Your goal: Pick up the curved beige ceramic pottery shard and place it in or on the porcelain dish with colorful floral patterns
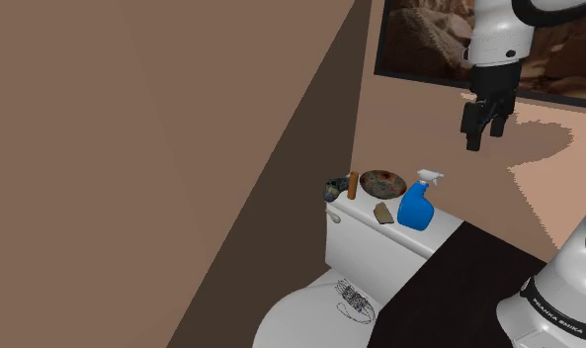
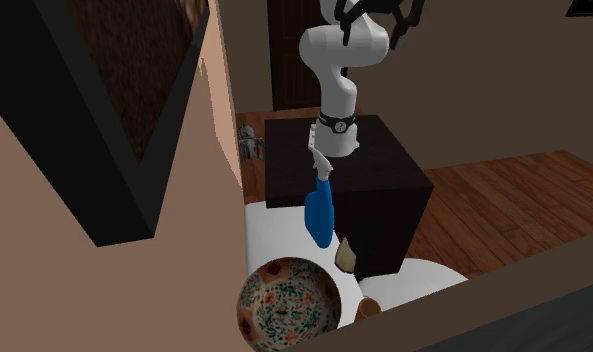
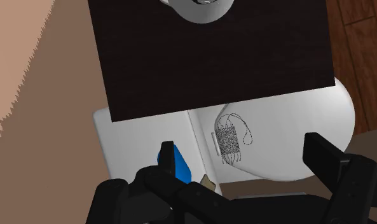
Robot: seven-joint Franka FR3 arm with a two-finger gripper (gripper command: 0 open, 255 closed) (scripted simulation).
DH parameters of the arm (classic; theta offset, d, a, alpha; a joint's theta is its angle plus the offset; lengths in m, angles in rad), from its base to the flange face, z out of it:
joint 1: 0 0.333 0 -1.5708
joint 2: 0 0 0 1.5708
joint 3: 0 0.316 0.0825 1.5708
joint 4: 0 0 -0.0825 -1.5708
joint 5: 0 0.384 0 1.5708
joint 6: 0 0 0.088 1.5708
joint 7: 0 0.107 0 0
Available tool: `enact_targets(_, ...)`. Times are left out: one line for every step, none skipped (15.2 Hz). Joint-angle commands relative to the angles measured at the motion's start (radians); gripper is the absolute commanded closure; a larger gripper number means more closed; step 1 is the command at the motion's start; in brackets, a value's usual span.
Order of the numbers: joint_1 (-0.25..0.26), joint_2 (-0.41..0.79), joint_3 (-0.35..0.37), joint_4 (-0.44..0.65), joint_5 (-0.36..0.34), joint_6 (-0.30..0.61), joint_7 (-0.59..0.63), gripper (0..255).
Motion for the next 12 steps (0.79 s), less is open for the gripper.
enact_targets(0.000,0.000,0.000,0.000,0.000,0.000,0.000,0)
enact_targets(-0.001,0.017,0.007,-0.020,-0.001,0.037,0.014,0)
enact_targets(-0.002,0.035,0.014,-0.038,-0.002,0.074,0.028,0)
enact_targets(-0.004,0.055,0.021,-0.055,-0.004,0.112,0.041,0)
enact_targets(-0.005,0.077,0.027,-0.071,-0.006,0.149,0.055,0)
enact_targets(-0.007,0.101,0.034,-0.085,-0.008,0.187,0.070,0)
enact_targets(-0.009,0.127,0.040,-0.098,-0.011,0.225,0.084,0)
enact_targets(-0.011,0.154,0.046,-0.109,-0.014,0.263,0.099,0)
enact_targets(-0.014,0.183,0.052,-0.118,-0.018,0.301,0.114,0)
enact_targets(-0.017,0.214,0.058,-0.125,-0.023,0.339,0.129,0)
enact_targets(-0.019,0.246,0.064,-0.132,-0.028,0.377,0.145,0)
enact_targets(-0.023,0.279,0.070,-0.136,-0.034,0.415,0.161,0)
